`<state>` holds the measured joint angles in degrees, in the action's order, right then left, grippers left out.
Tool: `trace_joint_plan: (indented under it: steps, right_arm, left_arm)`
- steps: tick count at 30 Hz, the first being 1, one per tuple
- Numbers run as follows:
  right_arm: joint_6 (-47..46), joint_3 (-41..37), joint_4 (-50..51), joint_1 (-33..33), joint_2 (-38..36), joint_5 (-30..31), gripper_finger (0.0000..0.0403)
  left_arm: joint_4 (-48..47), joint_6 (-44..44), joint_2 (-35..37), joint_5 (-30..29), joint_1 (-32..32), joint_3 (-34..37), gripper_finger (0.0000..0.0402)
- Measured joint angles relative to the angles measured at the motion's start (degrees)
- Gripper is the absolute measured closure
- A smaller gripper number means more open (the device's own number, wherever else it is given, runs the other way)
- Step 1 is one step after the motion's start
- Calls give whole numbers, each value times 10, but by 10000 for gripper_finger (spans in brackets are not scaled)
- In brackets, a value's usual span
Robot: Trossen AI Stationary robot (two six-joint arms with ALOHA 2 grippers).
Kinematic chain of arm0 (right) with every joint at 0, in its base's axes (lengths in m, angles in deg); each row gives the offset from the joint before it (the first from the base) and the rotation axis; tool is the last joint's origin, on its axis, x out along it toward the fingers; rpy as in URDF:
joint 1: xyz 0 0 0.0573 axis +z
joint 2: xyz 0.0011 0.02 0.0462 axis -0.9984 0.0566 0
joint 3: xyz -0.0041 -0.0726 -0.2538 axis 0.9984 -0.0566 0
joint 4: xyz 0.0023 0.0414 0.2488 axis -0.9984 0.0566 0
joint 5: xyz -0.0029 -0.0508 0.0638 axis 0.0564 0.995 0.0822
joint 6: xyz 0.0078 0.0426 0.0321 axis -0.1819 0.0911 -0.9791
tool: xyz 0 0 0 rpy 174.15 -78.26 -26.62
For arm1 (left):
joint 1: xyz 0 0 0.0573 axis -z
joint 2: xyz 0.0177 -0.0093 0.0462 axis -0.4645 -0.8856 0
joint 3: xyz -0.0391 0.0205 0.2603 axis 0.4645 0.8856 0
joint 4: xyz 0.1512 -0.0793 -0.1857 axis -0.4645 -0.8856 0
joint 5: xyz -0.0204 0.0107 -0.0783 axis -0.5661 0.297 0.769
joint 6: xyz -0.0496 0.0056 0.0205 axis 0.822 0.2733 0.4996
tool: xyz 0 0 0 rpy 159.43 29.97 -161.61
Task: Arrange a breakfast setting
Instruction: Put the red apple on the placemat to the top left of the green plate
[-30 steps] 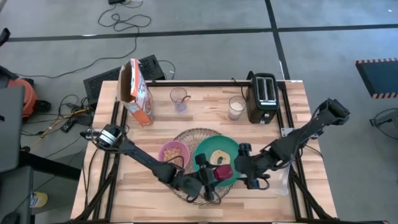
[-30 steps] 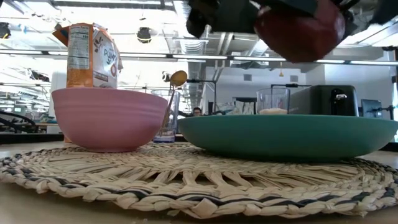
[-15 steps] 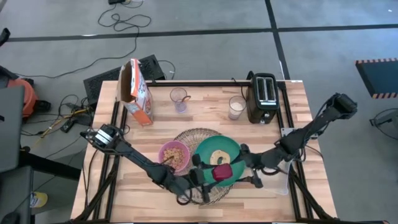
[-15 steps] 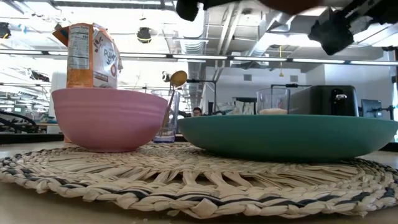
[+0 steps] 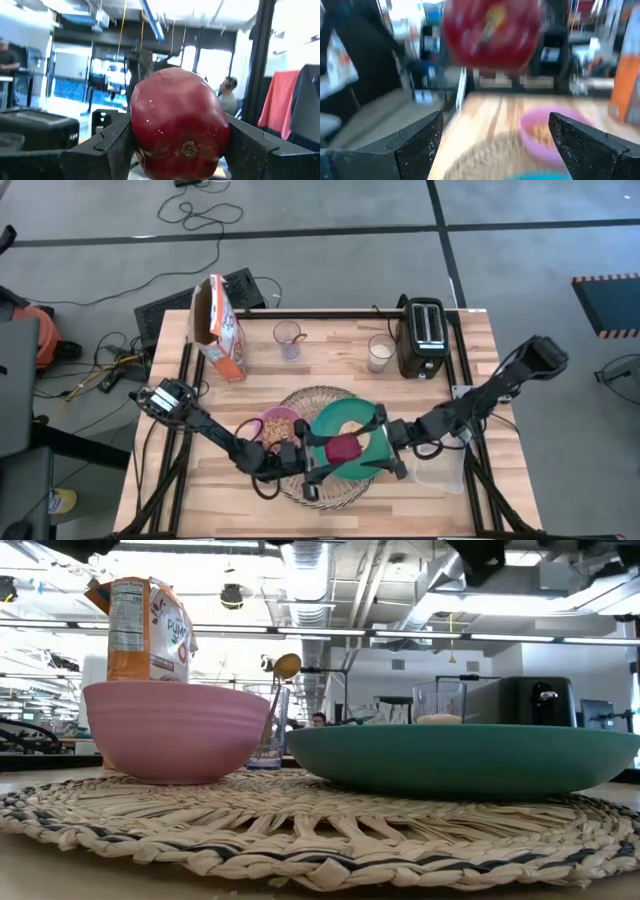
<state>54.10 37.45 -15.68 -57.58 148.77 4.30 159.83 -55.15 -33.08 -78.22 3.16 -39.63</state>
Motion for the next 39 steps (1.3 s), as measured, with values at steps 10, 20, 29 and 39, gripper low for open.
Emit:
trace_joint_plan:
  steps: [10, 20, 29, 39]
  right_arm:
    - [42, 0, -258, -23, 65, -17, 15]
    - [64, 81, -276, -35, 140, -31, 15]
    - [112, 107, -289, -26, 144, -32, 72]
    - [101, 110, -277, -34, 144, -34, 110]
  left_arm:
    - [59, -76, 0, -2, 7, 1, 170]
    - [75, -85, -1, 21, -15, 1, 170]
    - [88, -139, -1, -3, 7, 0, 170]
    - [89, -133, -1, -11, 5, 0, 148]
